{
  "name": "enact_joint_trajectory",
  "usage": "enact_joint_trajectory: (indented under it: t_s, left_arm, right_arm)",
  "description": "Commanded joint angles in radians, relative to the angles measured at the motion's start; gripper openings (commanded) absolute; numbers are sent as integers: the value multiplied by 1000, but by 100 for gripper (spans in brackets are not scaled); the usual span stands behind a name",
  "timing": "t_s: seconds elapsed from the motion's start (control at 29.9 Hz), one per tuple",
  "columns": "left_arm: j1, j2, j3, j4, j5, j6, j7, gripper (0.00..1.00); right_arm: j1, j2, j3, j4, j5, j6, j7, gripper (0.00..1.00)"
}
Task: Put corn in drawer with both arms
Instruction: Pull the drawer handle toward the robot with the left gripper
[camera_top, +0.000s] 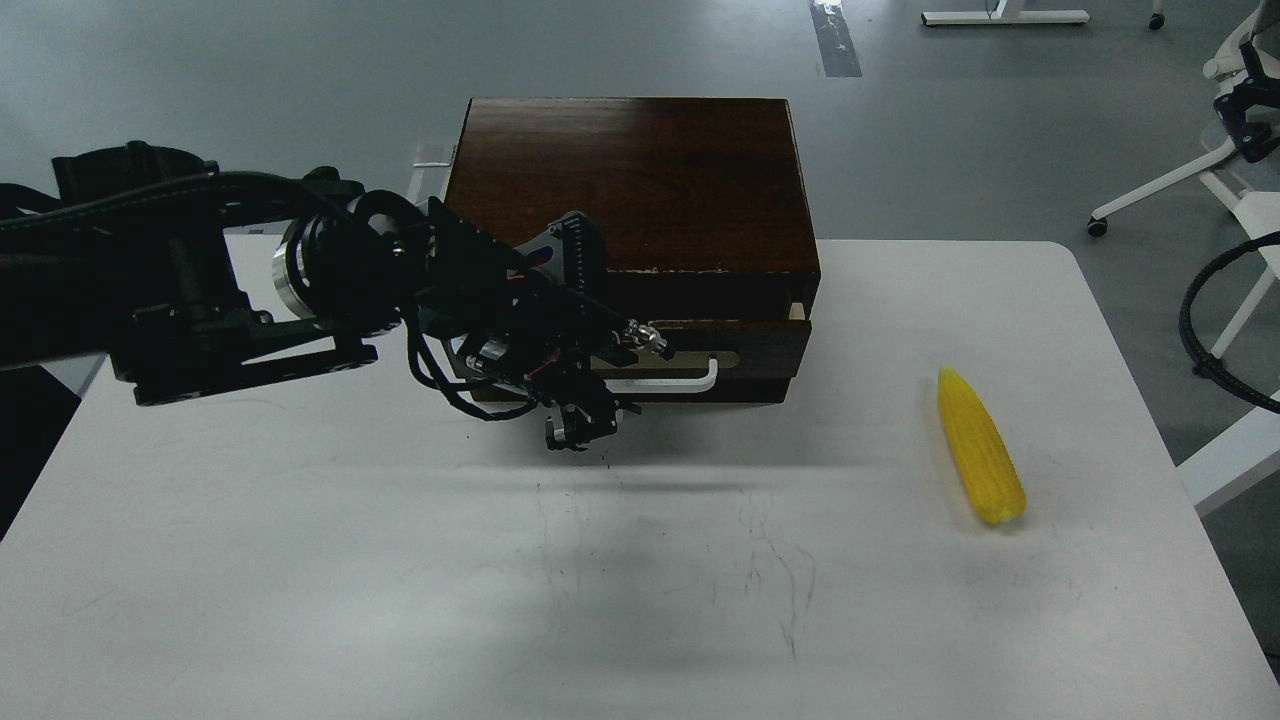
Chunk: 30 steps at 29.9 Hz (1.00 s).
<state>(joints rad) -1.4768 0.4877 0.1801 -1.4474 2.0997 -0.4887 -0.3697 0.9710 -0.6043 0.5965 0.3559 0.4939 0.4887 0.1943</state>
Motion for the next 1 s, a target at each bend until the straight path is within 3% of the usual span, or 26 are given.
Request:
enact_joint_trajectory:
  t_s: [0.0, 0.97]
  left_arm:
    - [19, -1, 6, 5, 0, 0, 0, 48]
    - [52, 5, 4, -59, 3, 0, -3, 48]
  right_arm:
    - [0, 0, 0, 0, 0, 0, 1, 100]
    - [2, -6, 6, -15, 0, 0, 1, 100]
